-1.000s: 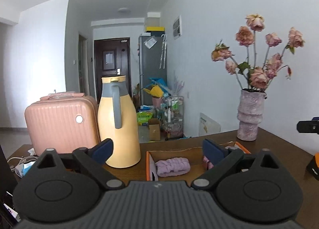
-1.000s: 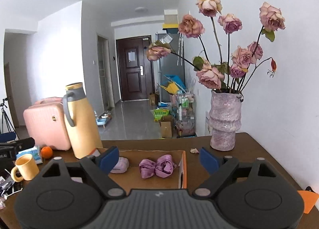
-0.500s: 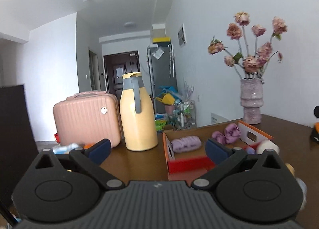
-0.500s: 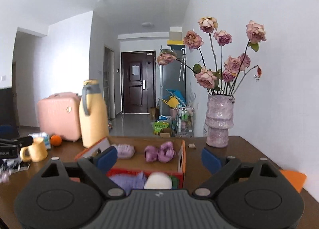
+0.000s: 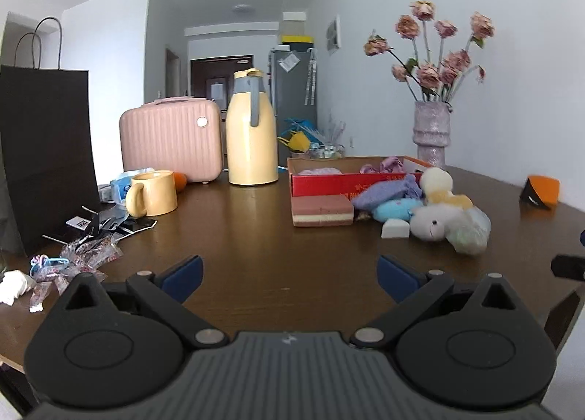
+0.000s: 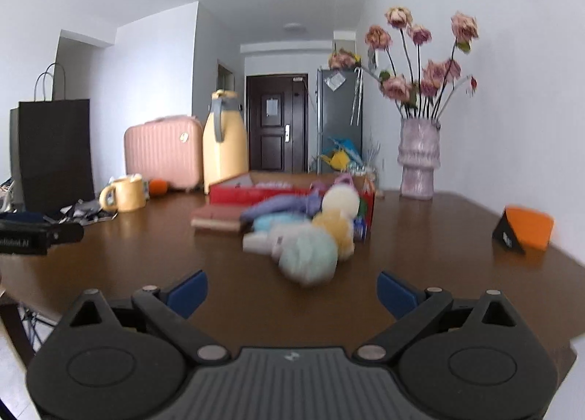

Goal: Organize soft objects
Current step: 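Withdraw both grippers from the box back toward the soft items, then grasp the mint-green fuzzy ball with the right gripper while the left grasps the white foam block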

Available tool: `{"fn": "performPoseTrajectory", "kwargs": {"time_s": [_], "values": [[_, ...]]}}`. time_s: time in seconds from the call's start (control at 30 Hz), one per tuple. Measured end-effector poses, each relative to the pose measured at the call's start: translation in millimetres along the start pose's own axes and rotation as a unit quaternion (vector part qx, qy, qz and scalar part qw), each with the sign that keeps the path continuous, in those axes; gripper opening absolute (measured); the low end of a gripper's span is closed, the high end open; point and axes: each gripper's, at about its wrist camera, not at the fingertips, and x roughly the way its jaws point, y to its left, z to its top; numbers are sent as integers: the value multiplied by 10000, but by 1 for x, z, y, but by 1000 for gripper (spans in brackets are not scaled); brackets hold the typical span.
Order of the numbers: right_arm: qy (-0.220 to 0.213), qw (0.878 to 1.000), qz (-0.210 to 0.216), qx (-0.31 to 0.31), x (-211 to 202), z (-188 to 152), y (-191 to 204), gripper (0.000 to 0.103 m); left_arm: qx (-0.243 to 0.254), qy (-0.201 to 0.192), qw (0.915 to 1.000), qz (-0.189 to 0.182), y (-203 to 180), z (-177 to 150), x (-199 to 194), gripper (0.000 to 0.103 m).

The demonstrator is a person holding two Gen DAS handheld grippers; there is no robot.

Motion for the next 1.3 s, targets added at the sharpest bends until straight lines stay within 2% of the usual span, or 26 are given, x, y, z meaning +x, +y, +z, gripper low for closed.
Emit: {"fn": "performPoseTrajectory", "kwargs": {"time_s": [0.1, 0.23, 0.4, 0.53, 0.63, 0.7, 0.77, 0.83, 0.9, 0.97, 1.07, 1.13, 1.17, 1.2, 1.23, 1.3], "values": [[111, 9999, 49, -48, 0, -6, 1, 100, 79, -57, 9999, 109, 0, 3, 2, 103], [56, 10000, -34, 7, 7, 0, -1, 98, -40, 33, 10000, 27, -4, 7, 16, 103], [232, 9996, -74, 104, 28, 7, -8, 96, 67, 293, 9992, -263, -20, 11, 45, 103], [397, 9989, -102, 226, 55, 18, -16, 90, 110, 484, 9975, -501, -36, 30, 89, 103], [464, 9986, -124, 240, 79, 27, -21, 90, 88, 590, 9966, -561, -50, 44, 125, 95], [528, 9982, -71, 261, 98, 33, -23, 89, 74, 747, 9942, -769, -58, 49, 149, 83], [636, 9977, 7, 236, 118, 36, -24, 86, 175, 937, 9906, -983, -67, 52, 172, 80], [760, 9969, -1, 192, 135, 38, -25, 83, 246, 991, 9873, -1213, -75, 53, 193, 76], [882, 9959, -19, 202, 150, 39, -29, 82, 318, 1151, 9837, -1346, -84, 51, 214, 66], [1004, 9946, -8, 265, 161, 39, -35, 80, 398, 1331, 9801, -1415, -92, 46, 234, 61], [1225, 9911, 136, 499, 173, 37, -45, 66, 285, 1556, 9738, -1634, -95, 41, 257, 56], [1338, 9889, 244, 596, 177, 35, -48, 50, 13, 1638, 9688, -1863, -90, 41, 265, 43], [1366, 9881, 279, 650, 178, 34, -49, 46, -76, 1667, 9658, -1987, -88, 42, 266, 30], [1374, 9875, 316, 701, 178, 33, -50, 42, -153, 1721, 9612, -2148, -88, 41, 268, 26], [1377, 9873, 335, 716, 177, 32, -50, 40, -192, 1747, 9581, -2260, -88, 40, 267, 25], [1384, 9875, 332, 674, 177, 32, -50, 37, -119, 1704, 9607, -2189, -91, 39, 262, 20]]}}
